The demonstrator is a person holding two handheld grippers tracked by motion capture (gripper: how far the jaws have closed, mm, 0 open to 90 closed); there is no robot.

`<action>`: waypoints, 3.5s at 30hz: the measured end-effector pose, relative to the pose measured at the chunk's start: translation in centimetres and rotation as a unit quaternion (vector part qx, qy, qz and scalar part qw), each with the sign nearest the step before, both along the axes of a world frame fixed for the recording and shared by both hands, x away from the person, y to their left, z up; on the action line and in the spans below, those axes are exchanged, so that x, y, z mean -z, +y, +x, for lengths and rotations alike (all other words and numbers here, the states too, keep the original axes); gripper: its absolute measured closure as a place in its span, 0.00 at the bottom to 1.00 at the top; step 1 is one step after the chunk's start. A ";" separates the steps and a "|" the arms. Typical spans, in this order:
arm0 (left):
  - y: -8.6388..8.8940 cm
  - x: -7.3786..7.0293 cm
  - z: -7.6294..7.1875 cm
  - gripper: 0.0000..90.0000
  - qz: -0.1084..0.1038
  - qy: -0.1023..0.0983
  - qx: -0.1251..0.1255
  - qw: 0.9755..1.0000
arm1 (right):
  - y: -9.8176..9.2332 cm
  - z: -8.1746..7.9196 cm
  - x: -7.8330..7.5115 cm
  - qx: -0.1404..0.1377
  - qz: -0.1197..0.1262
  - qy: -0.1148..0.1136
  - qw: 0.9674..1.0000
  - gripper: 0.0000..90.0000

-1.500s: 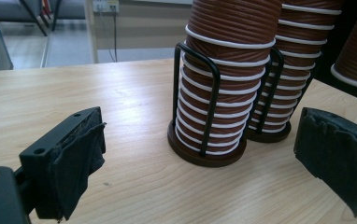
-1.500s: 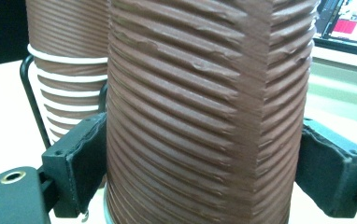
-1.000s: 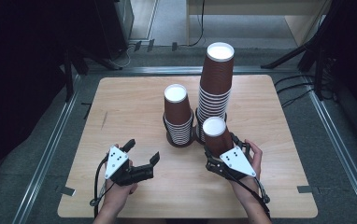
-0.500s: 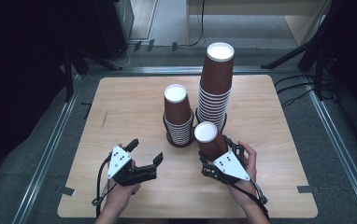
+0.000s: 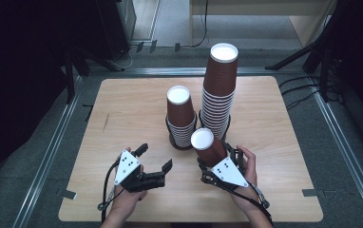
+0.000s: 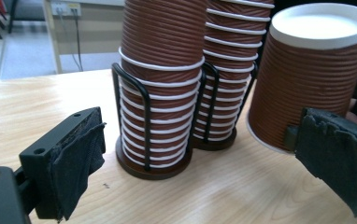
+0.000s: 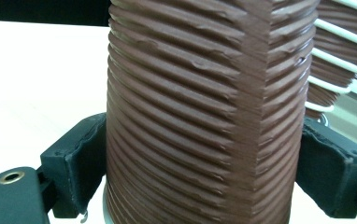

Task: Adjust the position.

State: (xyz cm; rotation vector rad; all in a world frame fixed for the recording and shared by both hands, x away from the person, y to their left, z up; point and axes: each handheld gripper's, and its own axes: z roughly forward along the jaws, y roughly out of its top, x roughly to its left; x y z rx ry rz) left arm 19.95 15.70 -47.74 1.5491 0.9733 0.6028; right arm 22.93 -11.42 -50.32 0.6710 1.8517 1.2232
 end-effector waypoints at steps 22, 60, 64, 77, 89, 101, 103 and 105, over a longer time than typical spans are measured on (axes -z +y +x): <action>-1.6 -0.1 -0.6 0.03 -0.017 0.009 0.054 0.998 | 2.0 -0.8 1.0 -0.052 -0.045 -0.007 0.998 0.13; -2.4 -0.1 -0.5 0.08 -0.020 0.052 0.105 0.993 | 3.9 -2.5 2.2 -0.138 -0.107 -0.049 0.984 0.13; -2.4 -0.1 -0.5 0.10 -0.020 0.056 0.110 0.992 | 3.9 -2.6 2.2 -0.136 -0.112 -0.054 0.983 0.13; -2.2 0.1 -0.3 0.19 -0.017 0.071 0.115 0.991 | 3.8 -2.6 2.1 -0.136 -0.125 -0.069 0.980 0.13; -2.0 0.2 -0.2 0.24 -0.021 0.073 0.125 0.989 | 3.8 -2.6 2.2 -0.137 -0.126 -0.070 0.980 0.13; -2.1 0.2 -0.4 0.25 -0.006 0.052 0.126 0.991 | 3.7 -2.6 2.3 -0.137 -0.120 -0.063 0.981 0.10; -2.1 0.2 -0.5 0.25 -0.005 0.049 0.123 0.991 | 3.7 -2.5 2.3 -0.134 -0.121 -0.062 0.982 0.08; -1.9 0.1 -0.4 0.25 -0.007 0.048 0.116 0.992 | 3.8 -2.4 2.5 -0.125 -0.128 -0.056 0.982 0.02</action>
